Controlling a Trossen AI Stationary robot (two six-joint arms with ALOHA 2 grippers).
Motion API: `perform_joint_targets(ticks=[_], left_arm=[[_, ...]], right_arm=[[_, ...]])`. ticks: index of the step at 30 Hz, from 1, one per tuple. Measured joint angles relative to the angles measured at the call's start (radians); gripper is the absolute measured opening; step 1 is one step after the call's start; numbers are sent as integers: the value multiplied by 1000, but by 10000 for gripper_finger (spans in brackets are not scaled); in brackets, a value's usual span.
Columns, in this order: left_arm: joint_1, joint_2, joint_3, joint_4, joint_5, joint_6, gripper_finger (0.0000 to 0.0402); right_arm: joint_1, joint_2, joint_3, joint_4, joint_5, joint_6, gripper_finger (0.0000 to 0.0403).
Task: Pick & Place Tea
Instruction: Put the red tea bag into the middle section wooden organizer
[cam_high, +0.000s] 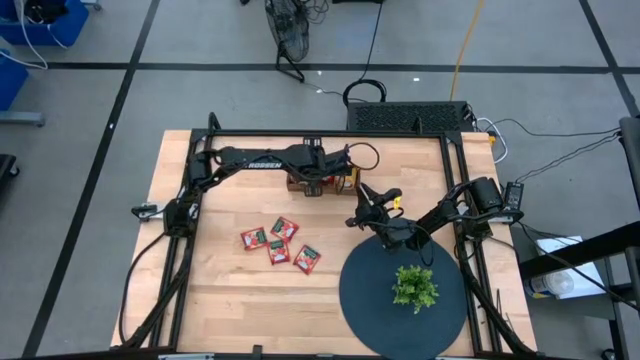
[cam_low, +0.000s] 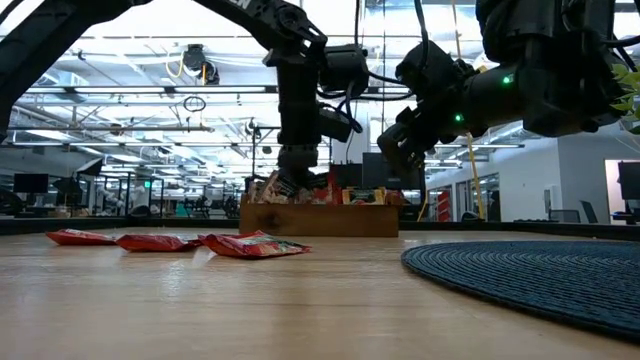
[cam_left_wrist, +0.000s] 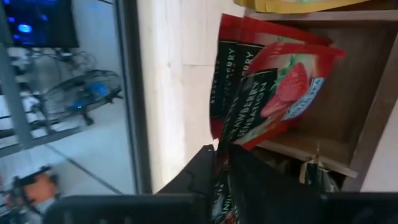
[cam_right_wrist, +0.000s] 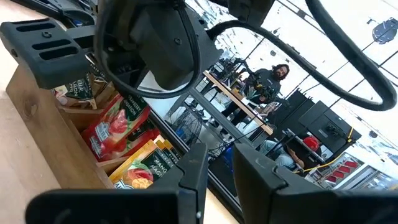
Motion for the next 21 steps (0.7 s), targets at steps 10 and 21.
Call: perform_joint_targets(ticks=[10, 21], left_arm=[[-46, 0, 22, 0, -54, 44, 127], [-68, -218, 25, -84, 461, -69, 143]], right_arm=[[0, 0, 0, 0, 0, 2, 61], [0, 1, -37, 5, 8, 1, 61]])
